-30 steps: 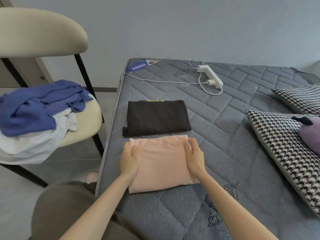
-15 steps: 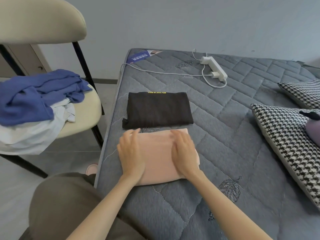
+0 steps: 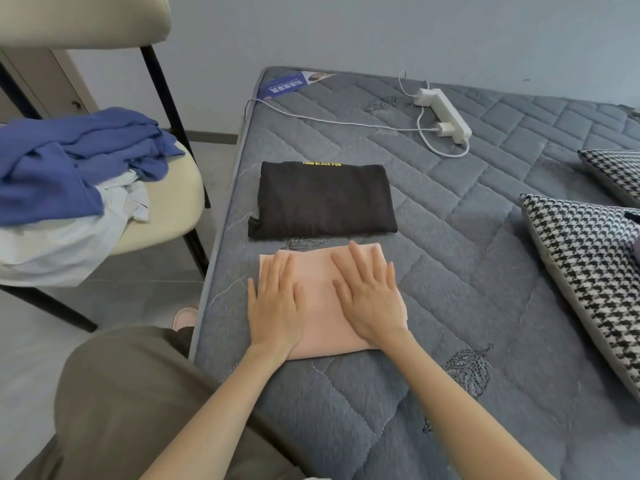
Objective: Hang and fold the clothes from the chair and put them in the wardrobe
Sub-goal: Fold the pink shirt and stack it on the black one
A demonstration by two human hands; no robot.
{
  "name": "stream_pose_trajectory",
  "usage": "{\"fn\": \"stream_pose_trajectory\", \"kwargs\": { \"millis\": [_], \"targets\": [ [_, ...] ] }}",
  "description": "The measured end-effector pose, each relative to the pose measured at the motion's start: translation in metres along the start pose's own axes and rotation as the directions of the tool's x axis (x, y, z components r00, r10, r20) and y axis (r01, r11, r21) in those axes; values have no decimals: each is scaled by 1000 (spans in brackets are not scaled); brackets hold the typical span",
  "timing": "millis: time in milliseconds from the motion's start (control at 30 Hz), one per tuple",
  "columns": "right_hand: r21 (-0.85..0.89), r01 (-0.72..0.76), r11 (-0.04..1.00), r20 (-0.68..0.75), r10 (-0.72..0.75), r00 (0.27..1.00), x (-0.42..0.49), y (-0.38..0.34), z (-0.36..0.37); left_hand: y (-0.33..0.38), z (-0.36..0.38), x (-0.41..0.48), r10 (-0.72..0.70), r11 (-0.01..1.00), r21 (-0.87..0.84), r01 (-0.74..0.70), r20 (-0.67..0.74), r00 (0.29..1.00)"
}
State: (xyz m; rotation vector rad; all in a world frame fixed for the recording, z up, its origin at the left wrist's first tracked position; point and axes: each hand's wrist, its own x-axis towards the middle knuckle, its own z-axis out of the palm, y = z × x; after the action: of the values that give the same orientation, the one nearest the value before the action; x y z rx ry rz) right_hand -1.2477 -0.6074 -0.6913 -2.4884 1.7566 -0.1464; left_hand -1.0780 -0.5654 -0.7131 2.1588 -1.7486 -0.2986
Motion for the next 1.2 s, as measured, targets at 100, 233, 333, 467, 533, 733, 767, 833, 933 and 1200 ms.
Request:
{"fn": "stream_pose_trajectory", "kwargs": {
  "millis": [100,233,333,467,533,733,767,833,933,1200],
  "targets": [
    [180,-132,975,18,131,991,1,14,4,-3,-2,-1,-24,999,-43,23,-17,1000],
    [323,-200,925,43,197,980,-4,29,6,-6,-4,-3,-88,983,-160,87,0,996],
    [369,-241,897,48,241,969,-7,30,5,-9,-9,-3,-114,971,-210,110,-4,994],
    [547,-265,794,85,263,961,-10,32,-4,-15,-20,-9,-145,913,-384,139,14,989],
    [755,-303,581,115,338,934,-14,31,-13,-17,-27,-12,-199,836,-523,165,-9,980],
    [786,-415,458,165,492,855,-32,30,-19,-10,-36,-20,-364,634,-683,363,151,919],
    [764,-425,486,164,492,855,-31,29,-18,-9,-35,-22,-354,625,-678,388,196,914],
    [697,-472,541,196,489,850,-28,24,-16,-7,-34,-24,-343,619,-666,416,247,906],
    [597,-498,629,209,477,854,-24,19,-19,-10,-35,-23,-348,613,-661,433,266,899],
    [546,-484,684,184,466,866,-27,12,-20,-11,-31,-25,-311,606,-682,410,271,911]
  ]
}}
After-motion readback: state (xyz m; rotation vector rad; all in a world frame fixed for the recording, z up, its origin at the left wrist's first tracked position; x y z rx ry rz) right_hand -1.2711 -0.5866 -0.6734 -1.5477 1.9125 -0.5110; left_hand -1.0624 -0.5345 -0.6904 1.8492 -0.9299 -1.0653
